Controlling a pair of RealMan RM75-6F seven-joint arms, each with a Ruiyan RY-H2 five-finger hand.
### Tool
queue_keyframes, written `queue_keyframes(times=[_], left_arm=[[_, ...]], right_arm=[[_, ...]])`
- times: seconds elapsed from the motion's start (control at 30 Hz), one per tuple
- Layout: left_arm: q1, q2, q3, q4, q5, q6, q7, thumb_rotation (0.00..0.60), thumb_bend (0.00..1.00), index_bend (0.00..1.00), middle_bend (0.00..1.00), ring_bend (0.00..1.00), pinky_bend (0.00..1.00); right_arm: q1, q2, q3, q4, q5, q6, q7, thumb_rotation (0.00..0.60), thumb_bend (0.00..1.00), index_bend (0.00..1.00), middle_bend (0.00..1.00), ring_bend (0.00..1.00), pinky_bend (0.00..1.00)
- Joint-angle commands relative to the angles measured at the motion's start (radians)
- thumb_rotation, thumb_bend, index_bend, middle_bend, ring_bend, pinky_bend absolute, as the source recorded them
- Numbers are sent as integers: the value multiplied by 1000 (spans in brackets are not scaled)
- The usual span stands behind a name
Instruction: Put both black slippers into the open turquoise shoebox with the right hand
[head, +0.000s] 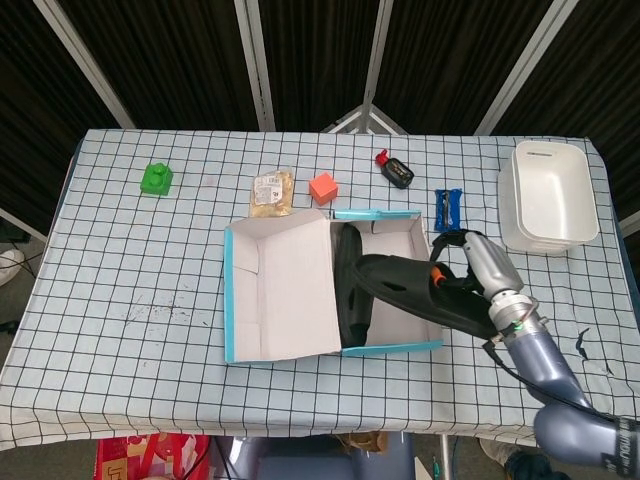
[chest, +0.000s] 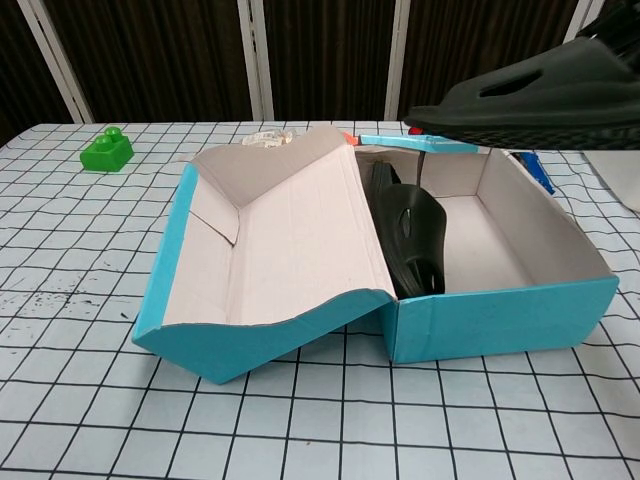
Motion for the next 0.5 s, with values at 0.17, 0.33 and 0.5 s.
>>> queue_keyframes(times=[0.17, 0.33, 0.5], left_arm=[[-6, 2, -5, 8, -14, -15, -8, 600, 367, 77, 0, 0, 17], [-8, 1, -7, 11, -21, -22, -5, 600, 367, 80, 0, 0, 17], [-9, 1, -9, 11, -27, -23, -4, 600, 367, 83, 0, 0, 17]], right_arm=[[87, -221, 34, 121, 164, 152, -127, 600, 483, 586, 323, 187, 91], [95, -340, 34, 214, 174, 253, -183, 600, 483, 590, 323, 188, 91], [87, -386, 34, 276, 172, 278, -222, 600, 483, 581, 323, 188, 91]])
